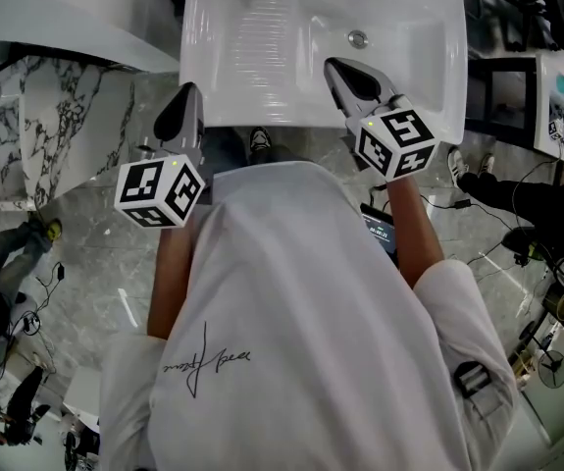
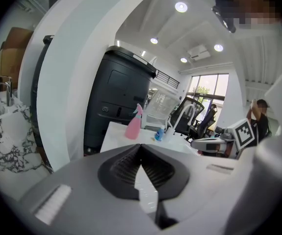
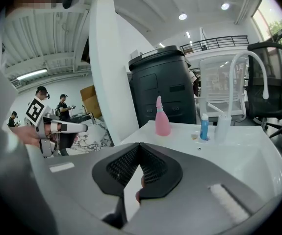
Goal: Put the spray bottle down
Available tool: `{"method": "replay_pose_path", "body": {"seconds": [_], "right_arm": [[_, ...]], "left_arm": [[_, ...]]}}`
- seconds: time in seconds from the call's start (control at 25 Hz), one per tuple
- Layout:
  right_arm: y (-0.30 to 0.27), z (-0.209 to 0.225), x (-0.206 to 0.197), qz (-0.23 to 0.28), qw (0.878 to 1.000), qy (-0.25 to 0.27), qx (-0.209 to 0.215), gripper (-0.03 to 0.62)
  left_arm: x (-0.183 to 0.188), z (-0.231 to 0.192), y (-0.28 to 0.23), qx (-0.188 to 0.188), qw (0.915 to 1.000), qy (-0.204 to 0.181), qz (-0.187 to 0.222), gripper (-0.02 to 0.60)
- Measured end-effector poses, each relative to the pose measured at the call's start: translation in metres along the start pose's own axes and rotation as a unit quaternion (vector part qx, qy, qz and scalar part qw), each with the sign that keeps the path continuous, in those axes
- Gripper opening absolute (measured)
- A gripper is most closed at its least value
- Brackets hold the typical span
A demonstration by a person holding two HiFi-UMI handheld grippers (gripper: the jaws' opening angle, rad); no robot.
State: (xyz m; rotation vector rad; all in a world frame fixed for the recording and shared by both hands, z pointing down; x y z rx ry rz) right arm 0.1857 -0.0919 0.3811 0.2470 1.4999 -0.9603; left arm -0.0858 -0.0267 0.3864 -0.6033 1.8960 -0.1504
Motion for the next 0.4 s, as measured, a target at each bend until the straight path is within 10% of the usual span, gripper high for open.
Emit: {"method": "replay_pose_path", "body": {"seconds": [0.4], "right_arm": [[-0.0042,-0.0046,-0.0051,-0.017,1.000,0.015,0.006,-0.005]], "left_arm": [[-0.0073,-0.0040,-0.0002,0.024,0.9993,0.011,-0.025,0.002]]}}
Point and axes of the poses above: the fingertips, and each gripper's own axes: y backward along the fingers, z to its right, x out of its top, the point moved 7 cm from there along y, backward along the fingers, and after that the axes turned 5 degrees about y, right-handed, at the moved point
